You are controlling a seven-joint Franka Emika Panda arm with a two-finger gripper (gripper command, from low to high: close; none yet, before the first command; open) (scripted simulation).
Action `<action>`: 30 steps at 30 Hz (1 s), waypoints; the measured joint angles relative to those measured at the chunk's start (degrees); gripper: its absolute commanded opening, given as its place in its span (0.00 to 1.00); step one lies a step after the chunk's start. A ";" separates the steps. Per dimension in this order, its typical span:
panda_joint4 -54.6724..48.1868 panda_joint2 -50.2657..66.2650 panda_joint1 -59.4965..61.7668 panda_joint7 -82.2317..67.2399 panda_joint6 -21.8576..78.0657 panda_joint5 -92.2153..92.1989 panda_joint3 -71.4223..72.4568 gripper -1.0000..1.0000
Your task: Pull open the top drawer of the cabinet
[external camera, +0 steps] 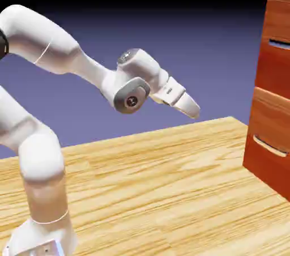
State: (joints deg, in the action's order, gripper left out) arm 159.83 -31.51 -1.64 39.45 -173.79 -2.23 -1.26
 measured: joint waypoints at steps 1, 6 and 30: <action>-0.97 0.95 -0.79 -2.49 0.18 -1.85 -1.05 0.50; -5.81 5.72 -4.74 -14.95 1.08 -11.12 -6.27 0.50; -29.07 28.58 -23.66 -74.75 5.41 -55.59 -31.36 0.50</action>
State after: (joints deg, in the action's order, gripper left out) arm 130.77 -2.93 -25.30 -35.30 -168.38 -57.83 -32.62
